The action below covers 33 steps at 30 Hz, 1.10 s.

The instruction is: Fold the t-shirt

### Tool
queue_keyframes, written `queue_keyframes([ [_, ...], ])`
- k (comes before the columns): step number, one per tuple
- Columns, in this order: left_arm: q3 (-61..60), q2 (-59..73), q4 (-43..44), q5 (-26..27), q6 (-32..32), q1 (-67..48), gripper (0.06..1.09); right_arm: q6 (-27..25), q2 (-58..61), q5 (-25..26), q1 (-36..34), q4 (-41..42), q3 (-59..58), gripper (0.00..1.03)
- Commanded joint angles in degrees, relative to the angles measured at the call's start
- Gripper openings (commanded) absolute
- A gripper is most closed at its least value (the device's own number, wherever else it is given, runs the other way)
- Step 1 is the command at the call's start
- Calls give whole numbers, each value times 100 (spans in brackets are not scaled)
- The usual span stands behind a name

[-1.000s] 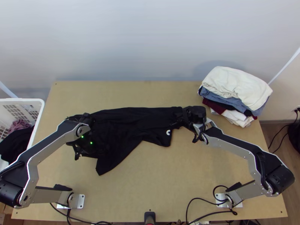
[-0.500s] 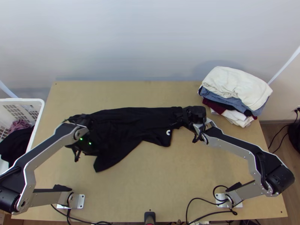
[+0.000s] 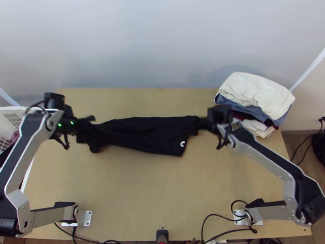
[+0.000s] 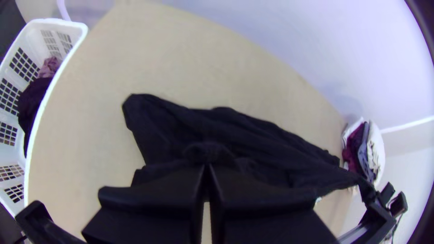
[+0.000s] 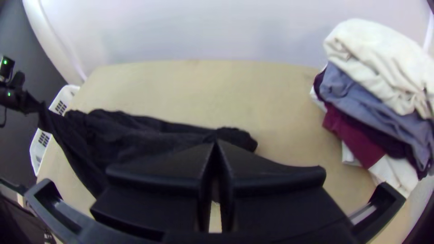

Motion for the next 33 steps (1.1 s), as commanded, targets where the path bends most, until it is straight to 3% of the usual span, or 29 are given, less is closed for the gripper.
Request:
queue_keyframes([
  [1, 550, 45, 83, -197, -284, 193, 10, 336, -192, 201, -212, -664, 987, 3],
  [8, 1482, 150, 197, -232, -697, 632, 10, 398, -288, 535, -537, -1499, 2138, 3],
  [19, 2712, 291, 189, -241, -908, 1142, 10, 275, -526, 1036, -1029, -1613, 2947, 3],
  [28, 2194, -78, -673, 146, -785, 826, 10, 292, -807, 1036, -950, -1930, 2586, 3],
  [33, 2352, -404, -857, 612, -961, 623, 10, 292, -807, 1045, -1038, -1833, 2455, 3],
])
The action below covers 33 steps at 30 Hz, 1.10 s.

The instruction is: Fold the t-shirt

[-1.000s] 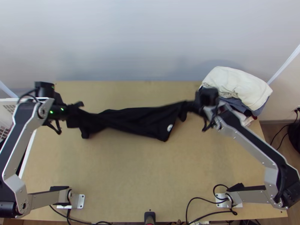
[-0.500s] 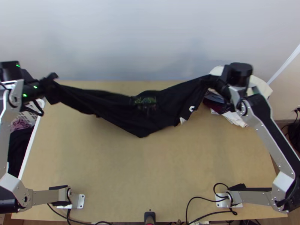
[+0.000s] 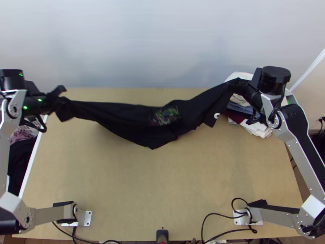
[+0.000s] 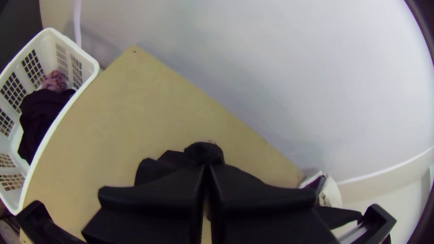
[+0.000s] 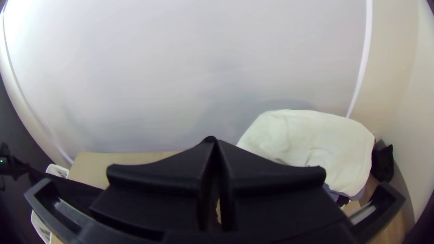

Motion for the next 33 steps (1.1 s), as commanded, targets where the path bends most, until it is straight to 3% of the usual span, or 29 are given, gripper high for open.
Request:
queue_keyframes([
  [1, 232, -472, 41, 280, -202, -74, 10, 8, -177, 92, -48, 132, -217, 3],
  [3, 338, -604, 235, 430, -290, -118, 10, 8, -169, 92, -48, 167, -269, 3],
  [8, 628, -736, -512, 588, -326, -663, 10, -18, -63, 101, -92, 229, -261, 3],
  [18, -128, -1667, -1312, 1168, -791, -2175, 10, -62, 324, 101, -206, 281, -287, 3],
  [24, -805, -1799, -1374, 1397, -818, -2465, 10, -53, 543, 101, -162, 413, -243, 3],
  [29, -1490, -1825, -1303, 2082, -695, -2755, 10, -53, 658, 101, -118, 413, -225, 3],
  [33, -2114, -1790, -1022, 2284, -659, -3352, 10, -53, 719, 118, -118, 413, -305, 3],
])
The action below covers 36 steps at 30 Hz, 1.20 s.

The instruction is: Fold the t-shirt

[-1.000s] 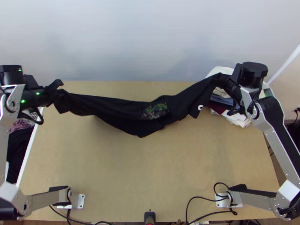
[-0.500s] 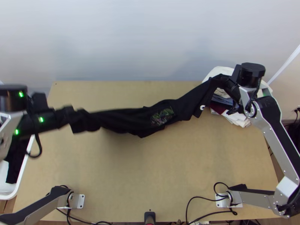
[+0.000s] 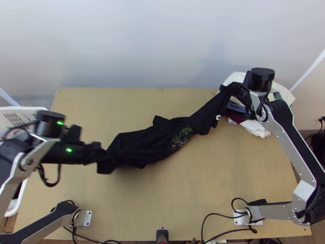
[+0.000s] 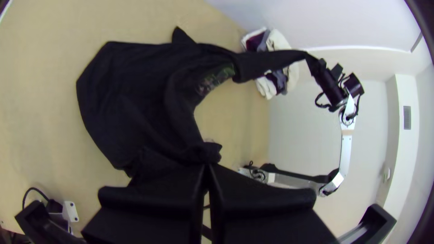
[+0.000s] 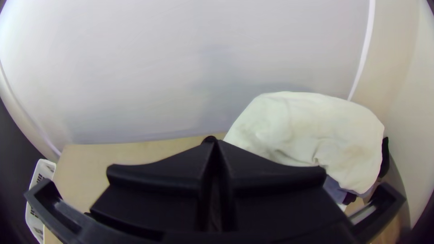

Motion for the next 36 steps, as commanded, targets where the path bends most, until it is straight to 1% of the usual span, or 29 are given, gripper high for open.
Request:
queue_keyframes([
  [1, -557, 42, 161, 180, 128, -505, 10, -31, 123, 103, 22, 96, -125, 3],
  [4, -970, 191, 231, 224, 295, -1033, 10, -31, 175, 112, 22, 96, -169, 3],
  [7, -1304, 279, 231, 259, 629, -1490, 11, -31, 237, 130, 22, 105, -169, 3],
  [8, -1392, 279, 240, 259, 690, -1595, 16, -40, 254, 130, 22, 114, -169, 3],
  [9, -1471, 297, 240, 259, 743, -1727, 28, -40, 281, 138, 22, 114, -161, 3],
  [10, -1541, 305, 240, 267, 770, -1797, 48, -40, 298, 147, 22, 123, -161, 3],
  [12, -1629, 393, 257, 303, 945, -1885, 101, -40, 351, 147, 39, 123, -152, 3],
  [13, -1638, 455, 257, 303, 998, -1876, 105, -40, 377, 147, 57, 131, -152, 3],
  [15, -1612, 499, 275, 303, 1060, -1692, 105, -40, 413, 191, 83, 149, -152, 3],
  [18, -1445, 587, 301, 329, 1297, -1112, 105, -31, 465, 226, 127, 158, -143, 3],
  [21, -1295, 666, 319, 417, 1692, -400, 105, -31, 492, 235, 145, 193, -143, 3],
  [23, -1234, 850, 512, 408, 1807, 233, 105, -31, 500, 235, 162, 246, -143, 3],
  [27, -1163, 1246, 785, 347, 2114, 1094, 105, -31, 527, 235, 242, 298, -143, 3],
  [31, -1172, 1562, 1110, -286, 2378, 1437, 104, -31, 536, 235, 312, 360, -152, 3],
  [34, -1234, 1738, 1321, -480, 2615, 1657, 103, -31, 562, 235, 356, 413, -161, 3],
  [36, -1401, 1764, 1690, -611, 2677, 1718, 103, -31, 571, 235, 391, 430, -169, 3],
])
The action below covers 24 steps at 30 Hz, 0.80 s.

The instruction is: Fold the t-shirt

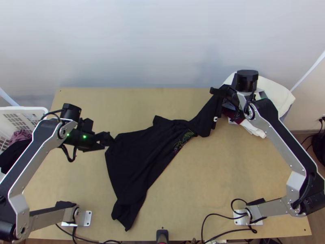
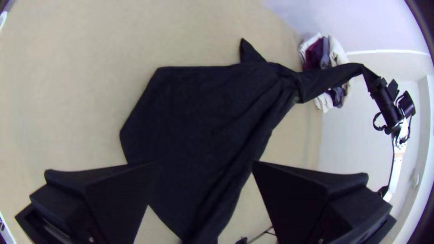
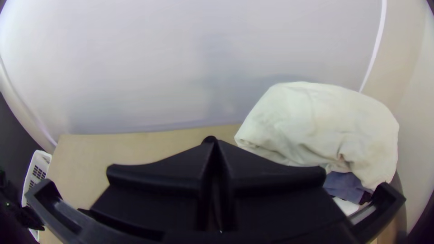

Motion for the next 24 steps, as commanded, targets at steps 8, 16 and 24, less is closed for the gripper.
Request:
queue_keyframes([
  [8, -790, 422, 1544, -698, 281, 94, 94, -20, 132, 154, 100, 247, -113, 3],
  [16, -746, 1116, 2018, -908, 167, 94, 94, -12, 132, 163, 109, 309, -104, 3],
  [24, -649, 1582, 2132, -926, 167, 42, 94, -12, 140, 163, 109, 397, -157, 3],
])
